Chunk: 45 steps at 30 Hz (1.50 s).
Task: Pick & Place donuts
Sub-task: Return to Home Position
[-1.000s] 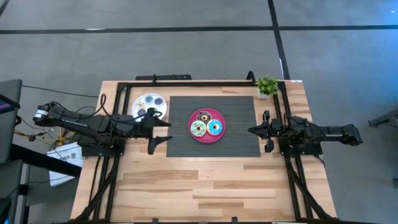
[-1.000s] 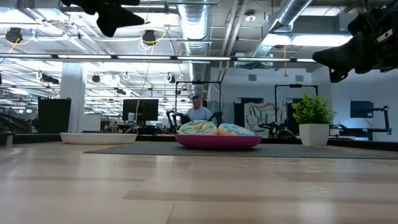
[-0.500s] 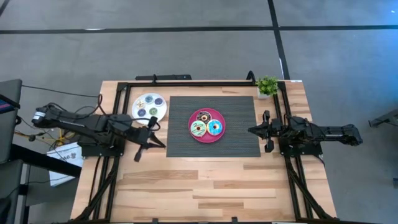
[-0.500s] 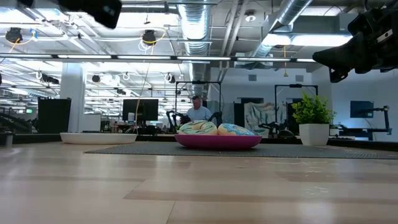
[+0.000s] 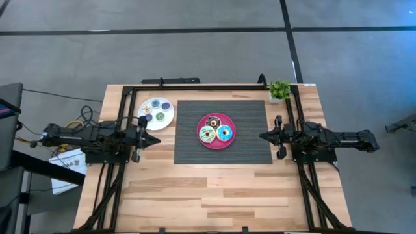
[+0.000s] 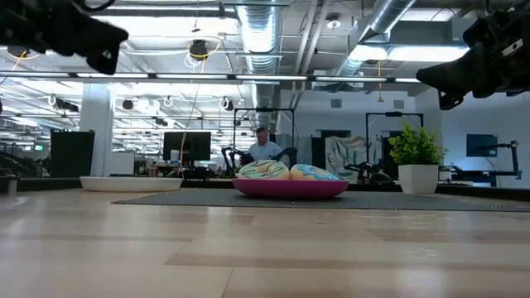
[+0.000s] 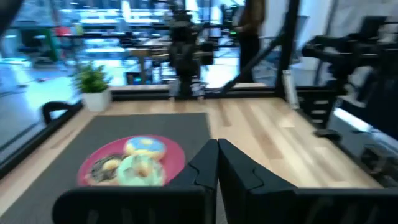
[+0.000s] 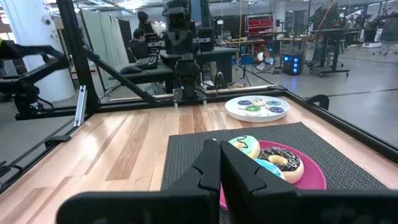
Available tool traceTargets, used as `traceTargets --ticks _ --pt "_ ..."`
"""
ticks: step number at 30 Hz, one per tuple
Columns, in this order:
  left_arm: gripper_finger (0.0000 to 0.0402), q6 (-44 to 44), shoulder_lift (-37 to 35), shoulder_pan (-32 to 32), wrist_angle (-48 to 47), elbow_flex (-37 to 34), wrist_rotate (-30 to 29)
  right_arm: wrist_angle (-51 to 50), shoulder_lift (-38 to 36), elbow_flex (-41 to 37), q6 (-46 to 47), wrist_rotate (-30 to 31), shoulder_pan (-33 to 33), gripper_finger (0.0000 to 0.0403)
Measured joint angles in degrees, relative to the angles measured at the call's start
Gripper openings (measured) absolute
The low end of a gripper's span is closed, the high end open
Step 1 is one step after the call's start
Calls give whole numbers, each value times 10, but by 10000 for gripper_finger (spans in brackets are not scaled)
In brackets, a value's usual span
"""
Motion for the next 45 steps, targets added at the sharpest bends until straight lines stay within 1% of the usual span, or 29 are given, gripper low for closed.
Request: traceTargets --ticks 3,5,7,10,12,15,17,20,26,33,45 --pt "0 4 -57 -11 -32 -19 -49 0 0 0 0 0 0 0" --pt "0 16 -93 -15 -39 -31 -51 0 0 0 0 0 0 0" --pt "0 23 -116 -15 -40 -46 -35 0 0 0 0 0 0 0" --pt "0 24 -111 -15 -47 -63 4 0 0 0 0 0 0 0" --pt "0 22 -110 -15 -9 -82 19 0 0 0 0 0 0 0" --pt "0 12 -114 -14 65 -123 19 0 0 0 0 0 0 0" --pt "0 15 -113 -14 78 -123 0 0 0 0 0 0 0 0" --pt "0 36 -114 -12 51 -123 -24 0 0 0 0 0 0 0" --pt "0 65 -113 -12 56 -123 -63 0 0 0 0 0 0 0" --pt "0 35 -113 -12 56 -124 -64 0 0 0 0 0 0 0" --pt "0 28 -113 -12 56 -125 -63 0 0 0 0 0 0 0"
